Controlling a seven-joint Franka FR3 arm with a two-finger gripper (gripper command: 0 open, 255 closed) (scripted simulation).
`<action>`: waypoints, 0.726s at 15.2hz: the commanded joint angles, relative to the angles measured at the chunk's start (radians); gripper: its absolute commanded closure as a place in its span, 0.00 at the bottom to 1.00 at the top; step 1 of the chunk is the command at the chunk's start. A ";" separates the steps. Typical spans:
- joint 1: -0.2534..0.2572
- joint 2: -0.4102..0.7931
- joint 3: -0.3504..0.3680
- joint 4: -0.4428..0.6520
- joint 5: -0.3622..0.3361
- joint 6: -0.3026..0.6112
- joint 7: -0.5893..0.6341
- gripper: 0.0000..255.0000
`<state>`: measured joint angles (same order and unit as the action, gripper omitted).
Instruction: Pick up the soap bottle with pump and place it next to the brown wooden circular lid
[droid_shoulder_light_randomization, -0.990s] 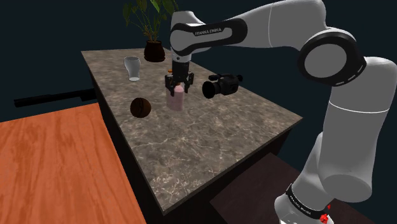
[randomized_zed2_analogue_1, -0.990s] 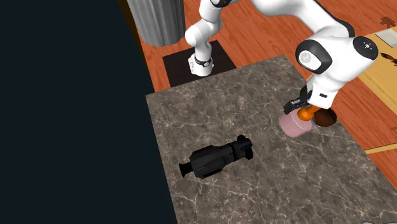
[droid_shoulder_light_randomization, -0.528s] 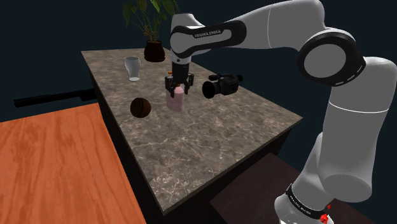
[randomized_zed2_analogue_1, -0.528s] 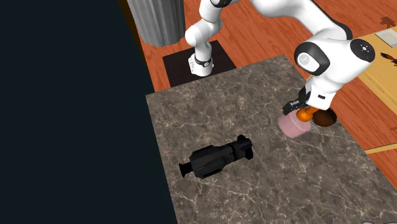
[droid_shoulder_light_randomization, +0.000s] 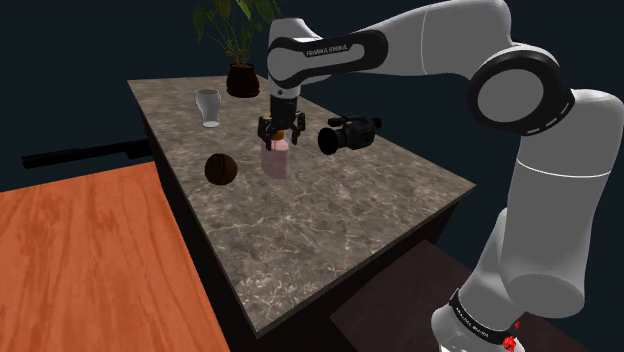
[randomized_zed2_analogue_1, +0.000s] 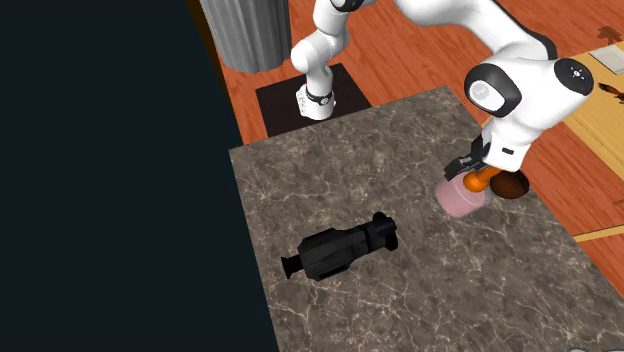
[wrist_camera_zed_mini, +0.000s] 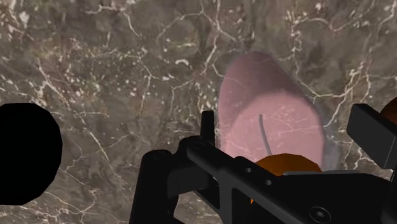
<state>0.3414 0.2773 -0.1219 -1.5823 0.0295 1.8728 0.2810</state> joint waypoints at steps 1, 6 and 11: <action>0.000 -0.008 0.000 0.041 -0.001 -0.049 0.001 0.00; -0.001 -0.009 -0.001 0.100 -0.002 -0.108 0.002 0.00; -0.001 -0.009 -0.001 0.100 -0.002 -0.108 0.002 0.00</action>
